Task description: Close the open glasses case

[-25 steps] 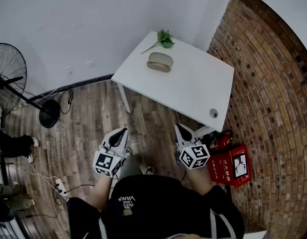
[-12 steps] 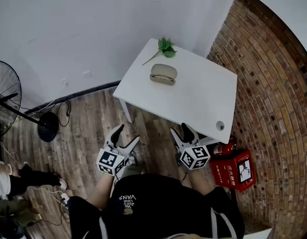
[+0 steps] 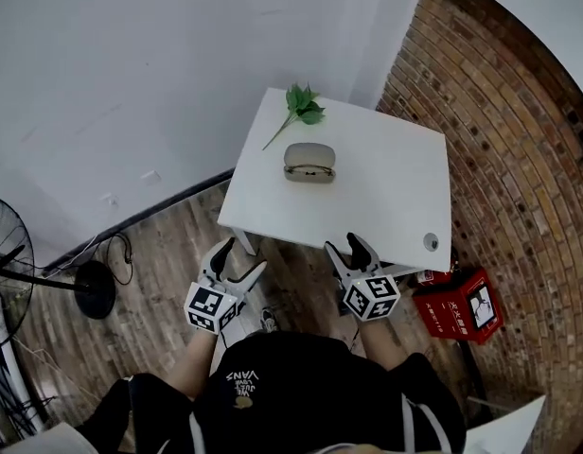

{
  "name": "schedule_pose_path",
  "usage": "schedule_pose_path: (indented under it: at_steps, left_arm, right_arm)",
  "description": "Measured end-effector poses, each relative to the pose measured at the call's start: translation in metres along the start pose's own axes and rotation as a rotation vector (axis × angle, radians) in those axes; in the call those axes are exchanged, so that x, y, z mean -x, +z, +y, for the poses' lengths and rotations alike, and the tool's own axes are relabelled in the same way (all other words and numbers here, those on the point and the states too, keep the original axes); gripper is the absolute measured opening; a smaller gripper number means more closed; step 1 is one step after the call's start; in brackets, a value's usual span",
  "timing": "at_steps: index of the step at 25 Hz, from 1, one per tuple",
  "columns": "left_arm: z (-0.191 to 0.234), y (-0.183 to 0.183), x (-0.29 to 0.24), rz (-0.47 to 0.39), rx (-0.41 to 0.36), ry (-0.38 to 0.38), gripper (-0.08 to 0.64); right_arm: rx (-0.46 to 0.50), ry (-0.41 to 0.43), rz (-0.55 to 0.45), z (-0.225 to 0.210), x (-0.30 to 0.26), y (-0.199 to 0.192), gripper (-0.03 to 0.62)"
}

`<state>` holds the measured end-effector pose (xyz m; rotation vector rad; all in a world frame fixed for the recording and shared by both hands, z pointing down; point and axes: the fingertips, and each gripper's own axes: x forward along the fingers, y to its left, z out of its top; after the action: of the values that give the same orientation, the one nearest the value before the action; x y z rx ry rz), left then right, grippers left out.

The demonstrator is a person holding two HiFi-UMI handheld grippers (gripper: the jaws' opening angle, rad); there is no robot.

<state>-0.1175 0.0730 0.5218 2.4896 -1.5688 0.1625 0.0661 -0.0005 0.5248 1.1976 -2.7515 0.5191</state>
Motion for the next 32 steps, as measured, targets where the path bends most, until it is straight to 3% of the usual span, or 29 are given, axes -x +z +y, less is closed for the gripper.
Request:
schedule_pose_path:
  at_steps: [5,13,32]
  left_arm:
    - [0.028,0.0,-0.016,0.02,0.002,-0.075,0.36]
    - [0.049,0.003,-0.048,0.022,0.01,-0.116,0.364]
    - [0.07,0.002,-0.183,0.111,-0.007,-0.173,0.41]
  right_arm:
    - [-0.017,-0.066,0.004,0.002,-0.017,-0.002,0.249]
    - [-0.018,-0.118,0.022,-0.018,-0.035,0.002,0.249]
    - [-0.022,-0.037,0.116,-0.109,-0.118,0.014,0.249]
